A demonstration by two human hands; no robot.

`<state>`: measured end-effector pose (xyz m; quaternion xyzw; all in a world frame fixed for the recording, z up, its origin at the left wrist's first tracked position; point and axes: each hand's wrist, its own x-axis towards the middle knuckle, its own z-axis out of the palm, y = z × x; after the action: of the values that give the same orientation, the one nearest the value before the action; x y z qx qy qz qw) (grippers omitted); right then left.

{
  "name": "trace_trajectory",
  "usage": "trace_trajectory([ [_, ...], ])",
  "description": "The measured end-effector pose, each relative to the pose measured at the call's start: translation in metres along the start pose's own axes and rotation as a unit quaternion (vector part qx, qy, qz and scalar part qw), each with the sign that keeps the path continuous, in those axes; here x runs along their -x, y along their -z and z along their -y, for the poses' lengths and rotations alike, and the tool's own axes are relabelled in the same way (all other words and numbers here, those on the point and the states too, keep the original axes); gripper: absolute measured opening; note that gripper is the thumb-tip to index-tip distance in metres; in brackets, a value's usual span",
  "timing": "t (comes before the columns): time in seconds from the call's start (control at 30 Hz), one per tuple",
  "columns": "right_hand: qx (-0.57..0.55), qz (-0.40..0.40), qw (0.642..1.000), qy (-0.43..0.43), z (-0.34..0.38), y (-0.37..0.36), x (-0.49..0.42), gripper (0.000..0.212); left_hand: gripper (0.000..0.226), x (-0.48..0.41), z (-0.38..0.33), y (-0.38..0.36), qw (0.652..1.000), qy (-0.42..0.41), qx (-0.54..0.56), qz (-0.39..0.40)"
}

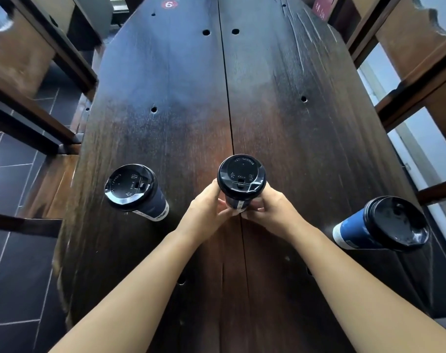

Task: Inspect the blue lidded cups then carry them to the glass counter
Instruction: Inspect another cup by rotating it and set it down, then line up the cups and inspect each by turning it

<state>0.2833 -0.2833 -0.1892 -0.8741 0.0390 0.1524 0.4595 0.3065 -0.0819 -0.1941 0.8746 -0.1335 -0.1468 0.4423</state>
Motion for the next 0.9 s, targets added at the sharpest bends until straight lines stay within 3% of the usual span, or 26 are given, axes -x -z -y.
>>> trace_trajectory([
  [0.27, 0.142, 0.034, 0.984, -0.100, 0.006, 0.001, 0.031, 0.076, 0.095, 0.029, 0.003, -0.002, 0.991, 0.094, -0.091, 0.037],
  [0.43, 0.256, 0.104, 0.953, -0.120, 0.033, 0.015, 0.067, 0.066, 0.077, 0.057, -0.035, 0.020, 0.977, 0.094, -0.176, 0.073],
  [0.57, 0.299, 0.115, 0.942, -0.104, 0.054, 0.029, 0.102, 0.064, 0.068, 0.084, -0.073, 0.035, 0.965, 0.086, -0.226, 0.099],
  [0.73, 0.288, 0.094, 0.948, -0.095, 0.075, 0.050, 0.138, 0.064, 0.052, 0.116, -0.115, 0.040, 0.955, 0.074, -0.264, 0.113],
  [0.9, 0.268, 0.073, 0.956, -0.093, 0.086, 0.061, 0.165, 0.064, 0.057, 0.134, -0.145, 0.038, 0.951, 0.056, -0.276, 0.124],
])
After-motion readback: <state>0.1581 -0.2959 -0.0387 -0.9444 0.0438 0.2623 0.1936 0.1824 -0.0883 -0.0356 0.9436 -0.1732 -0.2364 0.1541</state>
